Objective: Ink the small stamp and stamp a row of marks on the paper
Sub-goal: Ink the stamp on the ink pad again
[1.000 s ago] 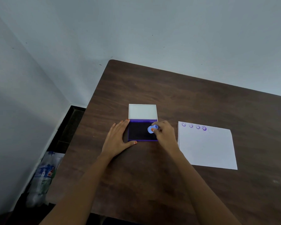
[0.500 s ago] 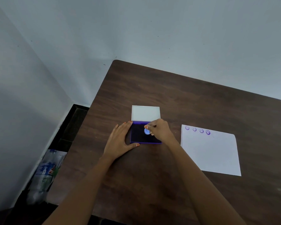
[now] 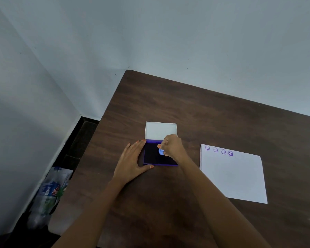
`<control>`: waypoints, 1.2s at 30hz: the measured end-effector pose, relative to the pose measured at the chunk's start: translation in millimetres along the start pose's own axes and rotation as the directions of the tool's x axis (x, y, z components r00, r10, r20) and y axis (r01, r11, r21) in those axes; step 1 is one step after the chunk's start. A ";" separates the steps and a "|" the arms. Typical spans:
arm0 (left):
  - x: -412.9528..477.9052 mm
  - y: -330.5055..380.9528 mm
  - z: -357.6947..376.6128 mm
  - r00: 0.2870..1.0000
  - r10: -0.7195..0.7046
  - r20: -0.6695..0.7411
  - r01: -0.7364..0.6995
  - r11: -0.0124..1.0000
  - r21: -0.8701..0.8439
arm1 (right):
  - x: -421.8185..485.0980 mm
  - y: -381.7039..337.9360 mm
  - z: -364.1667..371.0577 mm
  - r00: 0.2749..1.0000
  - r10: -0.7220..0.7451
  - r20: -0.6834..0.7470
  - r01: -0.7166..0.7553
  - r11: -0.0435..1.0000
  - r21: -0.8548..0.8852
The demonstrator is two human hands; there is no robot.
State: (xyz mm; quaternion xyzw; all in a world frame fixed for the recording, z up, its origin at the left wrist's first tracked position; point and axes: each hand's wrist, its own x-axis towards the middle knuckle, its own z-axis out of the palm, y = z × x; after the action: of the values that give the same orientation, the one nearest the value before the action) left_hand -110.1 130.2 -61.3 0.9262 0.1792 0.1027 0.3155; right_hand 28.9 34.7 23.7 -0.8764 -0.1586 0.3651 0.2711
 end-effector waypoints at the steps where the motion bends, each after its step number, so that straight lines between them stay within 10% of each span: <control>1: 0.1 0.0 0.1 1.000 0.002 0.000 -0.002 1.000 -0.003 | -0.1 1.4 -0.6 1.000 -0.005 0.003 0.005 1.000 0.009; 36: 0.5 5.4 -2.9 1.000 -0.015 -0.001 0.015 1.000 -0.012 | -11.8 39.3 15.7 0.946 -0.203 -0.252 0.245 0.958 0.150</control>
State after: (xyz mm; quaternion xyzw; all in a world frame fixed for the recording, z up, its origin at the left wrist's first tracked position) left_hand -109.1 128.0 -55.6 0.9229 0.1855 0.1020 0.3216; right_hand 12.5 3.2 -2.2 -0.8613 -0.1909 0.2390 0.4057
